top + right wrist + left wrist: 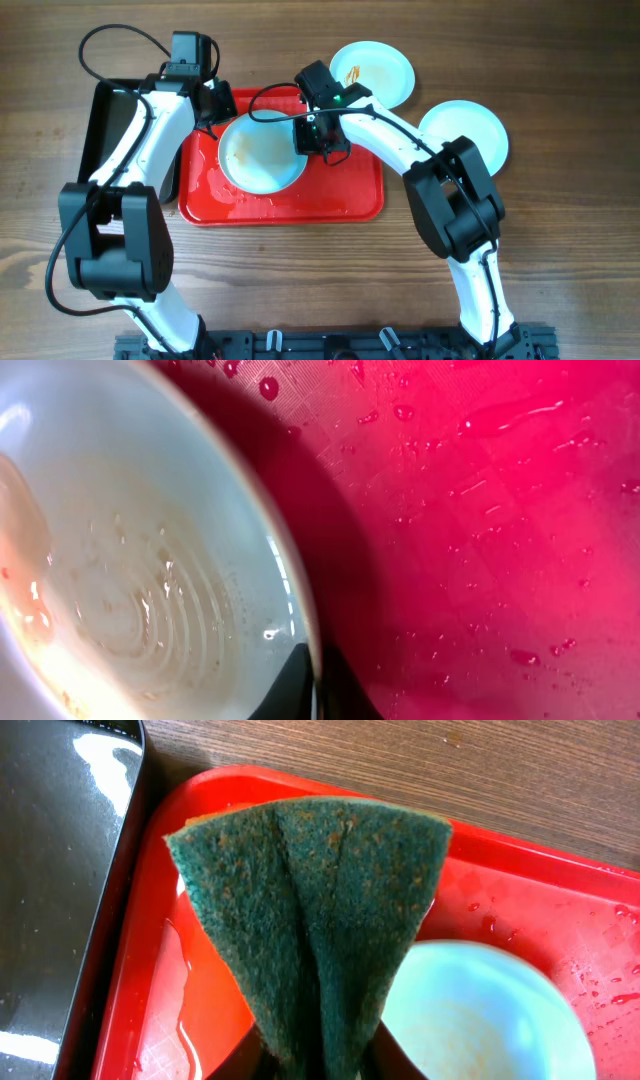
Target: Clean dirty plates on tray and stack at the side
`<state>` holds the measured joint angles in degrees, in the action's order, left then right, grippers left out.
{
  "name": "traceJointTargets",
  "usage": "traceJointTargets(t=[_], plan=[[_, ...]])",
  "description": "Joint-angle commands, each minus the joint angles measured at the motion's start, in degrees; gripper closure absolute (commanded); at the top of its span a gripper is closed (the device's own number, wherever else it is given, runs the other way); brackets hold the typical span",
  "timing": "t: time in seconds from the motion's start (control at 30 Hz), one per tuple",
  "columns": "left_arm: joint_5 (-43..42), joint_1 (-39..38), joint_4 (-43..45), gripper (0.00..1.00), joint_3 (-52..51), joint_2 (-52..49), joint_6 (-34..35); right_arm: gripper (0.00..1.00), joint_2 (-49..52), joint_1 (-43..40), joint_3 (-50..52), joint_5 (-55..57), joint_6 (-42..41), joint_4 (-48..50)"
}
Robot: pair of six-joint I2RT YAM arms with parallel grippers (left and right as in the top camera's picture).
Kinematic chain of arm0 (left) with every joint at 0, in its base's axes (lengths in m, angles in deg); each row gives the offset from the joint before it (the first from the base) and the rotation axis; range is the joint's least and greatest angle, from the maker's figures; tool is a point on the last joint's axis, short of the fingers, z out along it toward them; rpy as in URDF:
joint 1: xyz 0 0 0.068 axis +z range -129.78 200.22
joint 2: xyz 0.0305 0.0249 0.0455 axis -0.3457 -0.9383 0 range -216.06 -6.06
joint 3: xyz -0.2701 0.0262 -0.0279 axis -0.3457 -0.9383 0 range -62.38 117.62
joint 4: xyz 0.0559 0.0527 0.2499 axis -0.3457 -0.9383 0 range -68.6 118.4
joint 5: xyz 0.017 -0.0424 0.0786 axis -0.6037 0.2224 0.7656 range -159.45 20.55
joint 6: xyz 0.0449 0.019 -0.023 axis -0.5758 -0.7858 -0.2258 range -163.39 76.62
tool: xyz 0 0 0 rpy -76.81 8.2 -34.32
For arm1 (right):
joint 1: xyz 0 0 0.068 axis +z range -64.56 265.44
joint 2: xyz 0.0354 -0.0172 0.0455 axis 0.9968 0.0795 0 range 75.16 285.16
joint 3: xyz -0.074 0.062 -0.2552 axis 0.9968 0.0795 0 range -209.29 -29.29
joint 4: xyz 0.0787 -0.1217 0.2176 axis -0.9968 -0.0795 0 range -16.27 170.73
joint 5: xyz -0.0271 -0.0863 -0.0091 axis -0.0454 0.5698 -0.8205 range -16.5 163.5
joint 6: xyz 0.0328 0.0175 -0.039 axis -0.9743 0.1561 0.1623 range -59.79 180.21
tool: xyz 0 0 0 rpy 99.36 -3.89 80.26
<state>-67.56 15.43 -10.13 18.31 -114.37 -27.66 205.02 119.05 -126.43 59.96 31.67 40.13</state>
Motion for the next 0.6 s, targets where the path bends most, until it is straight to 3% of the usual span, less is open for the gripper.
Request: traceJointTargets(t=[0.0, 0.13, 0.33, 0.57], plan=[[0.7, 0.2, 0.1, 0.82, 0.9, 1.5, -0.4, 0.96, 1.7, 0.7, 1.0, 0.2, 0.1, -0.5], [0.8, 0.2, 0.1, 0.81, 0.9, 1.5, -0.3, 0.96, -3.7, -2.1, 1.0, 1.2, 4.6, -0.9], [0.7, 0.2, 0.1, 0.87, 0.9, 1.5, -0.3, 0.96, -15.3, 2.3, 1.0, 27.8, 7.5, -5.9], [0.7, 0.2, 0.0, 0.89, 0.9, 1.5, 0.2, 0.96, -16.9, 15.4, 1.0, 69.3, 5.1, -11.8]])
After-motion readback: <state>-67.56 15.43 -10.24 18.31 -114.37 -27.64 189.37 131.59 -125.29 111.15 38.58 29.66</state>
